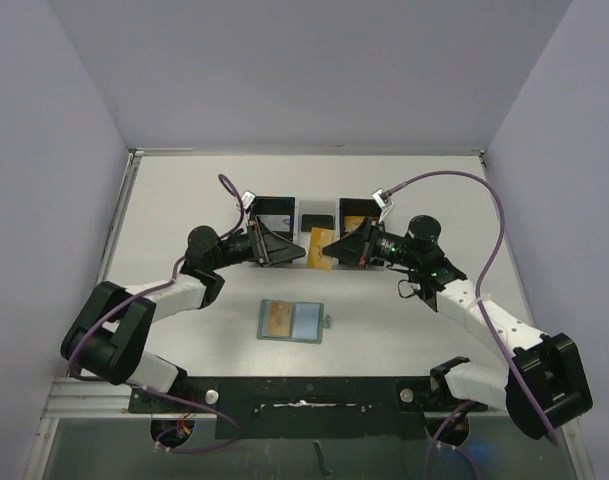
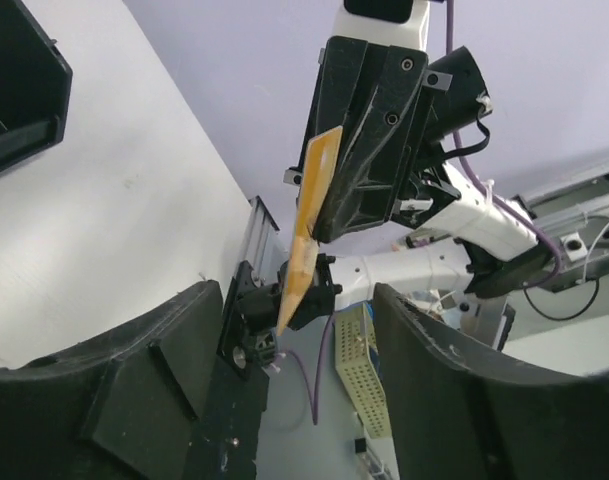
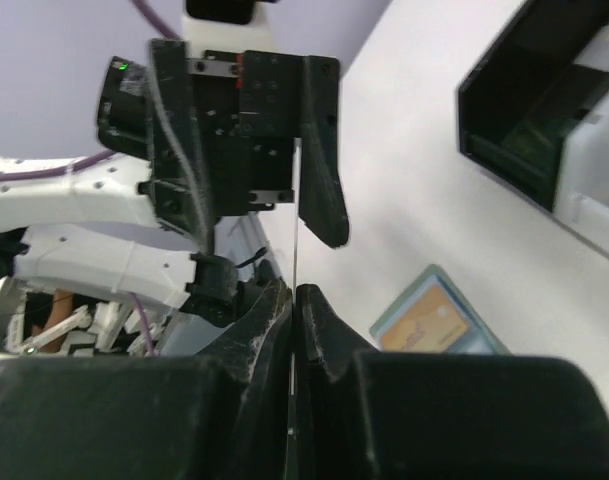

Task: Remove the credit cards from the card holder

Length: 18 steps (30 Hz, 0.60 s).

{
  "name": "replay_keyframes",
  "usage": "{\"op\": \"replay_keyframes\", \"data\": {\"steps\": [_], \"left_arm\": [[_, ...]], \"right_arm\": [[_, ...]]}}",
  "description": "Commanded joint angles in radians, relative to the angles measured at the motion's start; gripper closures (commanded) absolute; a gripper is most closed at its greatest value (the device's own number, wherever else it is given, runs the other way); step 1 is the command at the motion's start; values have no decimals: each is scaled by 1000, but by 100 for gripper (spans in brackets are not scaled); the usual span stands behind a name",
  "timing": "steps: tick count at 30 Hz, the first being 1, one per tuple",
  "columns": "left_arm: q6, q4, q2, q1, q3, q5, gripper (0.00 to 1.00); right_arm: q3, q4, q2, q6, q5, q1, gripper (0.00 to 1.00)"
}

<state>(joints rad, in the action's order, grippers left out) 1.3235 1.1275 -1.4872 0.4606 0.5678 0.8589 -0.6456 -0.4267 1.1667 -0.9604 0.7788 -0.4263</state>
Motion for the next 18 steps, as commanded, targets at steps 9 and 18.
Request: {"op": "replay_keyframes", "data": {"steps": [9,18], "left_arm": [[-594,-1090,305,-25,140,-556,29],[-652,-1289,350,-29,109,-729,28]], "right_arm": [[-161,474,-101,655,-513,76,100],[-250,461,66,1303,-774,24,100]]}}
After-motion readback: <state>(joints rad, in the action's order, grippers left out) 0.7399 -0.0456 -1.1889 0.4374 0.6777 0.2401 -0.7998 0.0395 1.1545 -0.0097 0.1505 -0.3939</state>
